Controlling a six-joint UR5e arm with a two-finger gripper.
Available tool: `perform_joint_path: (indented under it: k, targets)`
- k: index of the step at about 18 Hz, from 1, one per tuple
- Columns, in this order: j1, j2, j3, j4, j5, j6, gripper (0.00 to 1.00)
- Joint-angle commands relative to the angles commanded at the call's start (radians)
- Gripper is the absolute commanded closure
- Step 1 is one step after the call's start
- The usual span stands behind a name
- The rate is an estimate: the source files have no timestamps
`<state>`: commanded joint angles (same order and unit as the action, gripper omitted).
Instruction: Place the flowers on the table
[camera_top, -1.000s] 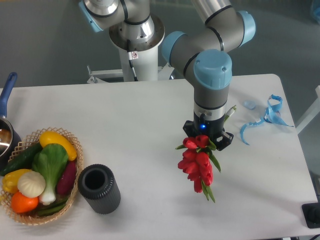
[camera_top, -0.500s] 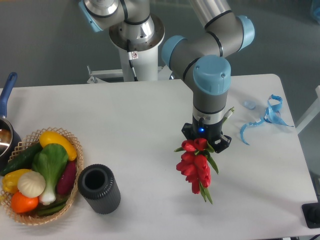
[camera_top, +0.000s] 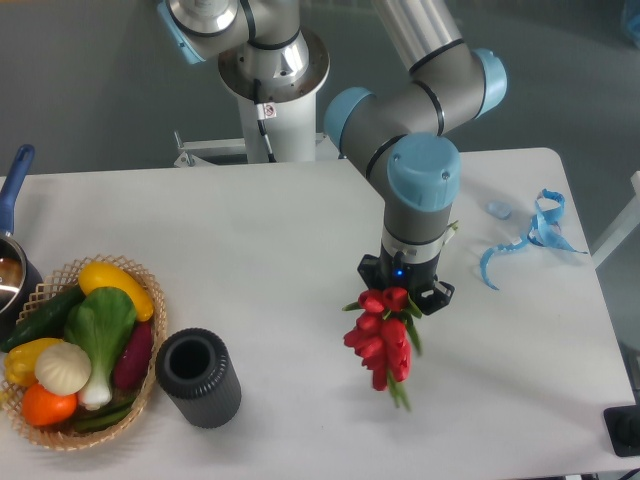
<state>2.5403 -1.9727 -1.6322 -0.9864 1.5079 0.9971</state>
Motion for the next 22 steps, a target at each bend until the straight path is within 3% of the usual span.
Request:
perform_joint_path:
  k: [1, 2, 3, 7, 10, 15, 22]
  targets:
    - [0.000, -0.005, 0.000, 0.002, 0.000, -0.002, 0.40]
    - [-0.002, -0.008, -0.002, 0.003, 0.003, -0.003, 0.13]
    - [-0.002, -0.009, -0.002, 0.008, 0.005, -0.005, 0.00]
    - [-0.002, -0.005, -0.017, 0.015, 0.005, 0.000, 0.00]
    - [0.000, 0.003, -0.028, 0.060, 0.008, 0.002, 0.00]
    - [0.011, 0.029, -0.064, 0.086, 0.008, 0.024, 0.00]
    - [0.028, 0.066, -0.126, 0.118, 0.009, 0.163, 0.00]
